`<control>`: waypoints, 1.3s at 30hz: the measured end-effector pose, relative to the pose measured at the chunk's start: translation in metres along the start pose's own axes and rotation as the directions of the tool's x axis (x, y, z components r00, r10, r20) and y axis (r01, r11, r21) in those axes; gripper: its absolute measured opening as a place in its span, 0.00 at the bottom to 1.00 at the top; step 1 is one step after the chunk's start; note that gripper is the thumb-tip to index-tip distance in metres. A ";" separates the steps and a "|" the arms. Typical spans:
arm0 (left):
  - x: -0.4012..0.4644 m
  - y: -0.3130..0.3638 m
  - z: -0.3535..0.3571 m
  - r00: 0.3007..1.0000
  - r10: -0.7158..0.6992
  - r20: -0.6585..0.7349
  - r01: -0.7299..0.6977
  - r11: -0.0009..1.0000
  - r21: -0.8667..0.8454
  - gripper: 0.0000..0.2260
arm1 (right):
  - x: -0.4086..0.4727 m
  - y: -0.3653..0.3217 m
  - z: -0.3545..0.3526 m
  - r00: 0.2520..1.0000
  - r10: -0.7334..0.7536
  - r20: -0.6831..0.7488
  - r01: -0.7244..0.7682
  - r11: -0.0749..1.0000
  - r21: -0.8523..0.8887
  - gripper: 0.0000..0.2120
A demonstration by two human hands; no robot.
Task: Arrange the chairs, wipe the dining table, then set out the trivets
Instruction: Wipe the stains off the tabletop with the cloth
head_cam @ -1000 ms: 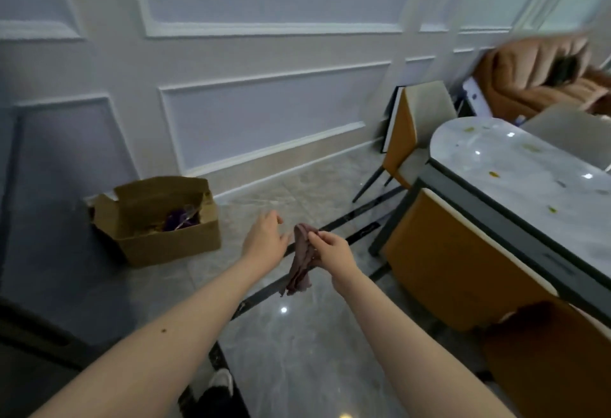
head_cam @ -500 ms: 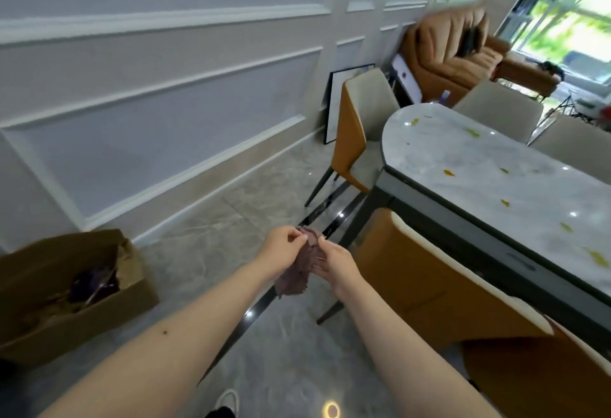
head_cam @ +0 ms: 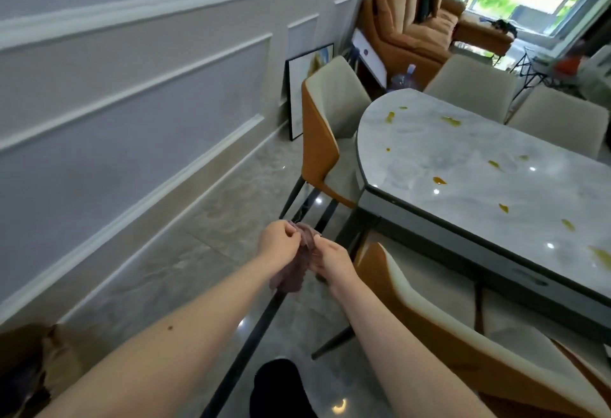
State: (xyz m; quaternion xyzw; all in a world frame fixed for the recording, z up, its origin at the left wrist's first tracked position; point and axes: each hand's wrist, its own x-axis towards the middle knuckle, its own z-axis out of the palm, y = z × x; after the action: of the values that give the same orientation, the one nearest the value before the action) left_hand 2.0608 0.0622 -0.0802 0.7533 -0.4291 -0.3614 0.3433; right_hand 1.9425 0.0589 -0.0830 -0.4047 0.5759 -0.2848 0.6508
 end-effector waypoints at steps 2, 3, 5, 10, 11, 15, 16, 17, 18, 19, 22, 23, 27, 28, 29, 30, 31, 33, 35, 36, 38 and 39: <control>0.030 0.019 0.009 0.998 0.016 0.055 -0.016 1.000 0.005 0.17 | 0.028 -0.020 -0.011 0.998 -0.004 -0.067 0.006 1.000 0.028 0.13; 0.045 0.028 0.015 0.996 0.017 0.083 -0.017 1.000 0.003 0.18 | 0.041 -0.029 -0.017 0.995 -0.006 -0.103 0.009 0.999 0.034 0.13; 0.081 0.053 0.028 0.993 0.029 0.118 -0.030 1.000 0.007 0.18 | 0.074 -0.049 -0.032 0.986 -0.007 -0.168 0.013 0.999 0.035 0.12; 0.154 0.094 0.048 0.983 0.061 0.174 -0.066 0.997 0.026 0.18 | 0.136 -0.093 -0.056 0.965 0.001 -0.262 0.013 0.999 0.052 0.15; 0.168 0.099 0.053 0.977 0.069 0.203 -0.078 0.996 0.039 0.18 | 0.146 -0.101 -0.060 0.959 0.002 -0.282 0.014 0.998 0.056 0.15; 0.222 0.122 0.079 0.946 0.109 0.307 -0.112 0.994 -0.010 0.15 | 0.189 -0.122 -0.078 0.939 0.011 -0.343 0.009 0.998 0.057 0.15; 0.233 0.127 0.086 0.937 0.119 0.328 -0.125 0.992 -0.002 0.14 | 0.198 -0.127 -0.082 0.934 0.014 -0.357 0.008 0.998 0.059 0.15; 0.251 0.134 0.096 0.921 0.131 0.366 -0.145 0.989 0.010 0.15 | 0.212 -0.133 -0.088 0.921 0.027 -0.389 0.001 0.997 0.071 0.15; 0.264 0.141 0.104 0.906 0.142 0.400 -0.161 0.987 0.016 0.16 | 0.222 -0.138 -0.094 0.910 0.034 -0.414 -0.009 0.998 0.064 0.15; 0.274 0.146 0.111 0.892 0.149 0.426 -0.171 0.985 0.014 0.17 | 0.229 -0.143 -0.097 0.901 0.024 -0.433 -0.009 0.999 0.038 0.15; 0.312 0.176 0.136 0.844 0.160 0.511 -0.174 0.985 -0.021 0.19 | 0.258 -0.165 -0.115 0.841 -0.027 -0.541 0.002 0.999 -0.046 0.15; 0.320 0.187 0.144 0.830 0.166 0.532 -0.173 0.984 -0.038 0.18 | 0.267 -0.173 -0.123 0.817 -0.064 -0.573 0.009 0.995 -0.100 0.15; 0.347 0.235 0.168 0.778 0.281 0.562 -0.204 0.959 -0.196 0.07 | 0.293 -0.218 -0.152 0.664 -0.291 -0.689 0.068 0.941 -0.332 0.13; 0.354 0.241 0.174 0.765 0.291 0.575 -0.167 0.951 -0.259 0.05 | 0.297 -0.227 -0.158 0.638 -0.338 -0.692 0.058 0.917 -0.394 0.12; 0.359 0.244 0.178 0.749 0.284 0.599 -0.105 0.943 -0.316 0.05 | 0.300 -0.232 -0.163 0.623 -0.386 -0.680 0.046 0.886 -0.461 0.11; 0.368 0.243 0.185 0.728 0.257 0.635 -0.031 0.938 -0.345 0.05 | 0.307 -0.237 -0.167 0.622 -0.414 -0.665 0.018 0.857 -0.516 0.12; 0.375 0.239 0.189 0.717 0.224 0.660 0.007 0.945 -0.328 0.06 | 0.312 -0.236 -0.169 0.639 -0.431 -0.637 -0.017 0.820 -0.572 0.14; 0.396 0.225 0.199 0.735 0.157 0.660 -0.051 0.983 -0.177 0.08 | 0.325 -0.229 -0.171 0.695 -0.400 -0.598 -0.122 0.754 -0.646 0.18; 0.419 0.208 0.203 0.787 0.147 0.600 -0.184 0.983 0.001 0.09 | 0.341 -0.213 -0.173 0.727 -0.347 -0.593 -0.201 0.717 -0.667 0.19; 0.430 0.200 0.204 0.794 0.175 0.582 -0.247 0.968 0.046 0.09 | 0.350 -0.202 -0.175 0.730 -0.335 -0.595 -0.222 0.708 -0.670 0.18; 0.454 0.189 0.210 0.772 0.255 0.582 -0.386 0.916 0.111 0.10 | 0.375 -0.185 -0.183 0.709 -0.334 -0.622 -0.235 0.719 -0.654 0.15; 0.466 0.186 0.214 0.750 0.300 0.589 -0.469 0.870 0.153 0.11 | 0.389 -0.177 -0.188 0.696 -0.332 -0.636 -0.241 0.727 -0.643 0.15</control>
State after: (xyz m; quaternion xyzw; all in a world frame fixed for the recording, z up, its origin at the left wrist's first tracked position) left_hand 1.9801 -0.4725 -0.1505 0.5539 -0.7045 -0.4144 0.1587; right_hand 1.8426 -0.3939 -0.1356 -0.4862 0.8330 -0.2033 0.1687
